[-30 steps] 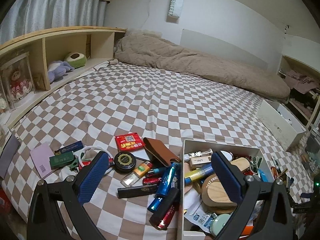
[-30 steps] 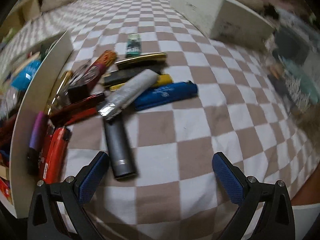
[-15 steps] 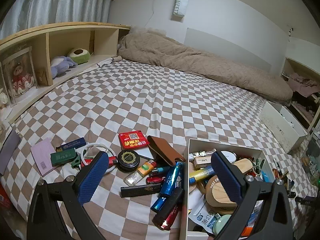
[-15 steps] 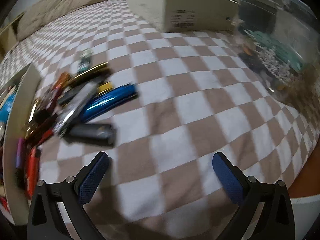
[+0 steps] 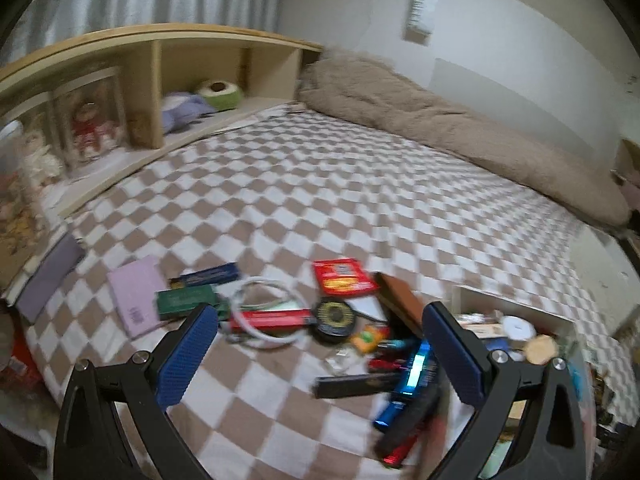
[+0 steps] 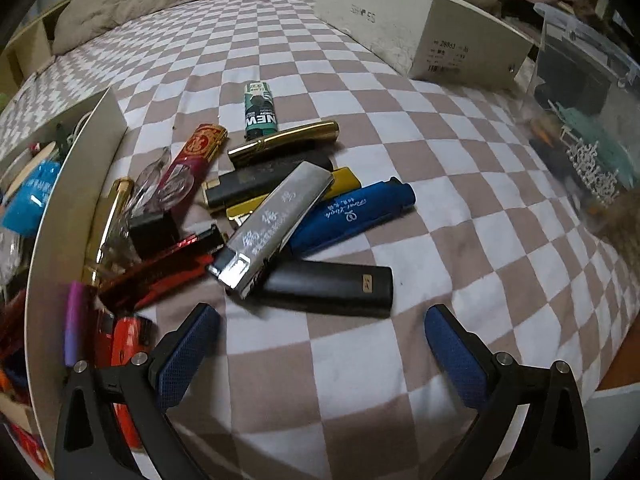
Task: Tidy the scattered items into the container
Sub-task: 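Lower right tool onto black lighter and close while left tool approaches items, then close left tool on black printed lighter while right tool opens off the black lighter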
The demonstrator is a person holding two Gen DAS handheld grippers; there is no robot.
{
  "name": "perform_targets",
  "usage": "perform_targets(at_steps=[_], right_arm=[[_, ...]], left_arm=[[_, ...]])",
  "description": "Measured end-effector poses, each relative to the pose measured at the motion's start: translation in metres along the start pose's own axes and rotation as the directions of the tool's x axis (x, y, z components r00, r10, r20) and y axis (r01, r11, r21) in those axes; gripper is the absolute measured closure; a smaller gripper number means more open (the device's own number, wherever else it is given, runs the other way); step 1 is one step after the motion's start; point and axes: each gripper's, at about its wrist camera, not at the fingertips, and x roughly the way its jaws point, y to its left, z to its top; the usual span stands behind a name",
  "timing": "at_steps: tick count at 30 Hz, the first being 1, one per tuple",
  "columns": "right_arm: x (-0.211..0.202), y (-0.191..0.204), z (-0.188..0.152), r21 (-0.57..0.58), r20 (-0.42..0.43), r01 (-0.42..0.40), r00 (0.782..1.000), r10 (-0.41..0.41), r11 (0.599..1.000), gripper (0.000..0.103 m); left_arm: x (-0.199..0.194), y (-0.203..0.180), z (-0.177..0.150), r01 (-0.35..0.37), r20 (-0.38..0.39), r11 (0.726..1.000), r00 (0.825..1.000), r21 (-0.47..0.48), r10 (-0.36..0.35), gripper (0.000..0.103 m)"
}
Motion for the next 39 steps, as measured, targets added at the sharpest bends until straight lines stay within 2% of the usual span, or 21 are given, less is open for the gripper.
perform_targets(at_steps=[6, 10, 12, 17, 21, 22, 25, 29, 33, 35, 37, 39], right_arm=[[0.014, -0.009, 0.009, 0.133, -0.026, -0.051, 0.998, 0.055, 0.99, 0.0], [0.017, -0.005, 0.01, 0.103, -0.027, -0.039, 0.999, 0.042, 0.994, 0.0], [0.017, -0.007, 0.009, 0.089, -0.025, -0.062, 0.998, 0.065, 0.994, 0.0], [0.013, -0.014, 0.001, 0.068, -0.026, -0.121, 0.992, 0.123, 0.99, 0.004], [0.008, -0.028, -0.004, 0.085, -0.02, -0.159, 0.987, 0.161, 0.984, 0.022], [0.006, -0.032, -0.006, 0.085, -0.018, -0.175, 0.984, 0.177, 0.981, 0.023], [0.003, -0.033, -0.01, 0.073, -0.019, -0.212, 0.977, 0.214, 0.975, 0.023], [0.004, -0.03, -0.014, 0.052, -0.011, -0.211, 0.977, 0.211, 0.976, 0.023], [0.005, -0.03, -0.015, 0.05, -0.003, -0.214, 0.977, 0.214, 0.976, 0.023], [0.006, -0.029, -0.012, 0.047, 0.001, -0.212, 0.977, 0.212, 0.976, 0.023], [0.006, -0.029, -0.013, 0.047, 0.0, -0.213, 0.977, 0.213, 0.976, 0.023], [0.005, -0.031, -0.014, 0.047, 0.001, -0.214, 0.977, 0.214, 0.976, 0.023]], left_arm=[[0.019, 0.023, -0.005, -0.088, -0.04, 0.995, 0.995, -0.054, 0.086, 0.0], [0.032, 0.032, -0.01, -0.107, -0.079, 0.99, 0.992, -0.09, 0.1, 0.0], [0.039, 0.032, -0.013, -0.107, -0.103, 0.99, 0.99, -0.093, 0.097, 0.0], [0.051, 0.02, -0.021, -0.063, -0.151, 0.997, 0.987, -0.035, 0.057, 0.0], [0.059, 0.007, -0.027, -0.043, -0.183, 0.999, 0.982, 0.002, 0.043, 0.0], [0.061, 0.004, -0.029, -0.044, -0.19, 0.999, 0.981, 0.014, 0.046, 0.0], [0.068, -0.007, -0.035, -0.034, -0.214, 0.998, 0.976, 0.056, 0.045, 0.0], [0.077, -0.021, -0.043, -0.027, -0.24, 0.993, 0.969, 0.112, 0.053, 0.0], [0.091, -0.029, -0.05, 0.038, -0.298, 0.995, 0.955, 0.096, -0.008, 0.0], [0.099, -0.034, -0.055, 0.042, -0.324, 0.994, 0.946, 0.096, -0.008, 0.0], [0.102, -0.038, -0.057, 0.02, -0.301, 0.994, 0.954, 0.108, 0.013, 0.0], [0.105, -0.038, -0.055, 0.015, -0.302, 0.995, 0.953, 0.094, 0.014, 0.0]])
